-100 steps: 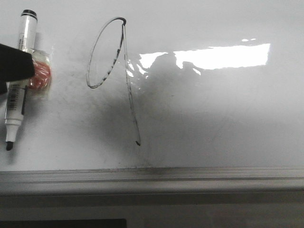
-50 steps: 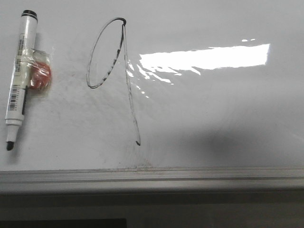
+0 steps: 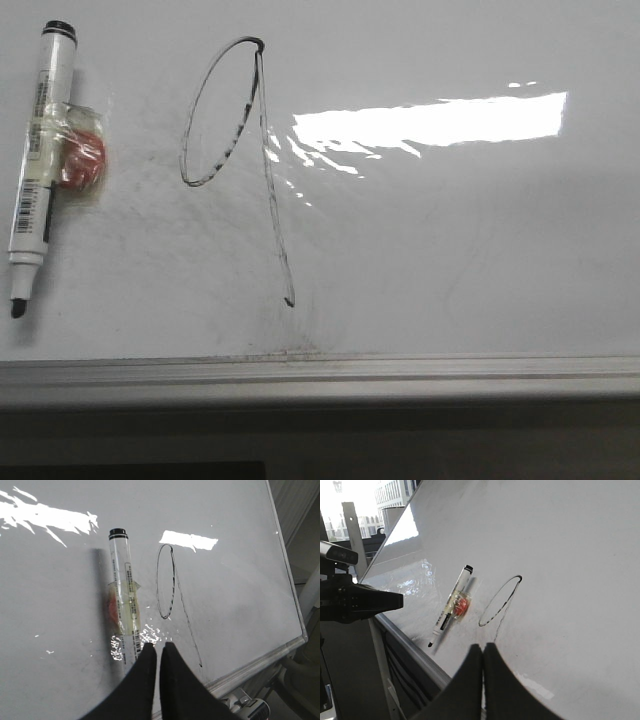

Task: Write number 9 on whiteboard

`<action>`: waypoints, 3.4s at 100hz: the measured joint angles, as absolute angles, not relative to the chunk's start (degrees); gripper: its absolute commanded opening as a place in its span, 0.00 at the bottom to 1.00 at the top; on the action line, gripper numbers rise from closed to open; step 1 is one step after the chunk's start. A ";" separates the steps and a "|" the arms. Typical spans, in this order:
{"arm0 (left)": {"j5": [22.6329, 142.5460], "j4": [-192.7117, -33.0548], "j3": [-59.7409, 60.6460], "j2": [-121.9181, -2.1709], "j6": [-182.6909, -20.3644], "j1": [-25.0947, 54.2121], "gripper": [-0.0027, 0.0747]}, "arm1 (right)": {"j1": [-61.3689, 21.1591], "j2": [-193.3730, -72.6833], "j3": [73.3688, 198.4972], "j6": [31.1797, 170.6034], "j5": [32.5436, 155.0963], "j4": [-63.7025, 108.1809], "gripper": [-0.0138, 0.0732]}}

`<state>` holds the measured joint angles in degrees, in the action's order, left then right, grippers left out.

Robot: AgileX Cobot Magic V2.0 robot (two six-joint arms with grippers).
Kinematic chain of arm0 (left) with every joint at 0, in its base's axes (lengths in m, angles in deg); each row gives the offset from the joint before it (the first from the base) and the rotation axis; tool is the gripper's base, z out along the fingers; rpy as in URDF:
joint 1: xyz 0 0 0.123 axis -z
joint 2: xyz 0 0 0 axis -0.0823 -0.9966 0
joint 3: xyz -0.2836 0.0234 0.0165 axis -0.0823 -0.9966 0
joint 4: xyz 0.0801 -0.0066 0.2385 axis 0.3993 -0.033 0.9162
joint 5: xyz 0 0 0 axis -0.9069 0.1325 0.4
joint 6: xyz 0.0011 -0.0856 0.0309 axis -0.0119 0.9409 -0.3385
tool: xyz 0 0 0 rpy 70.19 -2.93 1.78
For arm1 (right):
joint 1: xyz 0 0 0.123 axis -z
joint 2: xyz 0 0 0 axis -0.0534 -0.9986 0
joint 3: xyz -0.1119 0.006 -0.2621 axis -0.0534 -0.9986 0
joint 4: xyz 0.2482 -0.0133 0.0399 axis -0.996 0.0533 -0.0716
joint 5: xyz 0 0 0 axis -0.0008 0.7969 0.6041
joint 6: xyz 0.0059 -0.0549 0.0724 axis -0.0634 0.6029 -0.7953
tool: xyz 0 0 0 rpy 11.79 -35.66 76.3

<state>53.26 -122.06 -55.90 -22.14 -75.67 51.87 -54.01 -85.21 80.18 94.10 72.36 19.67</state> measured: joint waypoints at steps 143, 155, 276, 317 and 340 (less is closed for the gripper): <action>79.36 -94.53 -56.45 -4.21 -61.73 3.74 0.01 | -54.01 -84.79 79.95 94.10 71.58 19.84 0.09; 83.62 -90.45 -56.45 -4.21 -58.94 1.38 0.01 | -54.01 -84.79 79.95 94.10 71.58 19.84 0.09; 88.88 -85.64 -56.45 -4.21 -55.25 -4.90 0.01 | -54.01 -84.79 79.95 94.10 71.58 19.84 0.09; 88.97 -85.64 -56.45 -4.21 -55.25 -4.90 0.01 | -41.96 -84.79 74.81 89.56 58.62 29.05 0.09; 88.97 -85.64 -56.45 -4.21 -55.25 -4.90 0.01 | -23.64 -79.37 74.81 78.84 64.70 38.82 0.09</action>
